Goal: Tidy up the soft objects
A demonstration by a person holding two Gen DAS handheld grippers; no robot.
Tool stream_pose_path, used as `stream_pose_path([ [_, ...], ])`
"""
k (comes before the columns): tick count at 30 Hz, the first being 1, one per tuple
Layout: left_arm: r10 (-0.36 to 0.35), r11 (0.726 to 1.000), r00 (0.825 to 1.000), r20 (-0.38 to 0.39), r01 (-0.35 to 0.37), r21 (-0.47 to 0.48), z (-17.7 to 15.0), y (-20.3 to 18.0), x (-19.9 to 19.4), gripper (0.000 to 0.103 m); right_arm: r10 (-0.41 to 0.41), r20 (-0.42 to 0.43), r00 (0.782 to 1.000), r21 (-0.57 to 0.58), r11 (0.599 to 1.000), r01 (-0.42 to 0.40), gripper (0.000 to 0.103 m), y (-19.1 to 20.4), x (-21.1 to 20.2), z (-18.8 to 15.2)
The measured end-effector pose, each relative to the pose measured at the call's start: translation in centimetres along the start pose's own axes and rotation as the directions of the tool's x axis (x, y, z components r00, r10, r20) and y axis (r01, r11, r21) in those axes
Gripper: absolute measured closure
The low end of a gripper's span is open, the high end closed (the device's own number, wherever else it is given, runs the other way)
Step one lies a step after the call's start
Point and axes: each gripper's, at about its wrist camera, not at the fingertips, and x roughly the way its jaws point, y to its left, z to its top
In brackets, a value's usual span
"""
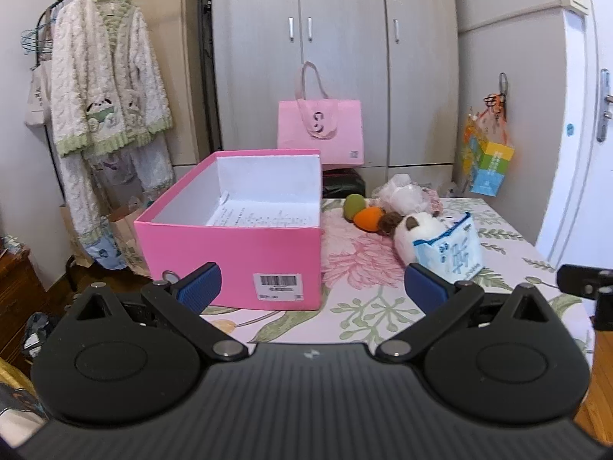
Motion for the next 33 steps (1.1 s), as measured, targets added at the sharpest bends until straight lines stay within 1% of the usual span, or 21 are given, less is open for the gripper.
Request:
stream_pose_path([
  [3, -0.054, 0.998, 0.998, 0.022, 0.054, -0.026, -0.1, 0.4, -0.4, 0.000, -0.001, -0.003, 1.000, 0.001, 1.000, 0.001, 0.000, 0.0, 0.0, 0.0],
  [4, -0.057, 0.998, 0.998, 0.025, 0.058, -0.026, -0.2, 0.4, -0.5, 0.000, -0.001, -0.003, 1.000, 0.001, 1.000, 0.001, 0.000, 0.0, 0.1, 0.0],
  [8, -0.031, 1.000, 0.999, 0.032, 0.031, -0.002, -0.4, 0.2, -0.6, 0.000, -0.001, -0.009, 1.000, -0.001, 1.000, 0.001, 0.000, 0.0, 0.2, 0.0],
  [12, -0.040, 0.999, 0.999, 0.025, 0.040, 0.000, -0.3, 0.2, -0.5, 0.000, 0.018, -0.004, 1.000, -0.010, 1.000, -0.018, 0.000, -0.1, 0.3, -0.1],
  [14, -0.049, 0.999, 0.999, 0.015, 0.049, -0.011, 0.0, 0.4, -0.3, 0.000, 0.074, 0.036, 0.997, -0.035, 0.997, -0.073, 0.000, -0.2, -0.2, -0.2],
  [16, -0.059, 0.998, 0.998, 0.006, 0.060, -0.033, 0.3, 0.6, 0.2, 0.000, 0.126, 0.081, 0.989, -0.071, 0.990, -0.121, 0.000, -0.2, -0.7, -0.1],
  [18, -0.055, 0.997, 0.998, 0.007, 0.056, -0.056, 0.6, 0.7, 0.6, 0.000, 0.149, 0.121, 0.981, -0.103, 0.985, -0.136, 0.000, -0.2, -0.8, 0.0],
  [20, -0.054, 0.997, 0.998, 0.024, 0.055, -0.058, 1.0, 0.6, 1.0, 0.000, 0.148, 0.163, 0.975, -0.119, 0.984, -0.130, 0.000, -0.4, -0.3, 0.2],
  [22, -0.065, 0.996, 0.997, 0.033, 0.067, -0.063, 1.3, 0.4, 1.6, 0.000, 0.156, 0.226, 0.961, -0.099, 0.986, -0.137, 0.000, -1.2, 0.4, 0.1],
  [24, -0.074, 0.995, 0.997, 0.036, 0.076, -0.072, 1.5, 0.1, 2.4, 0.000, 0.214, 0.251, 0.944, -0.084, 0.976, -0.199, 0.000, -2.3, 1.6, 0.0],
  [26, -0.086, 0.994, 0.996, 0.038, 0.089, -0.071, 1.6, -0.4, 3.3, 0.001, 0.278, 0.217, 0.936, -0.058, 0.960, -0.272, 0.000, -3.5, 3.6, 0.3],
  [29, -0.098, 0.993, 0.994, 0.048, 0.100, -0.054, 1.4, -1.4, 4.9, 0.001, 0.330, 0.176, 0.928, -0.011, 0.943, -0.333, 0.000, -4.8, 6.4, 0.4],
  [31, -0.111, 0.993, 0.992, 0.054, 0.112, -0.033, 1.1, -2.2, 6.1, 0.001, 0.349, 0.146, 0.926, -0.007, 0.936, -0.352, 0.000, -5.3, 8.1, 0.3],
  [33, -0.134, 0.991, 0.989, 0.053, 0.135, -0.009, 0.7, -3.1, 7.3, 0.001, 0.350, 0.116, 0.929, -0.025, 0.937, -0.350, 0.000, -5.5, 10.0, 0.3],
])
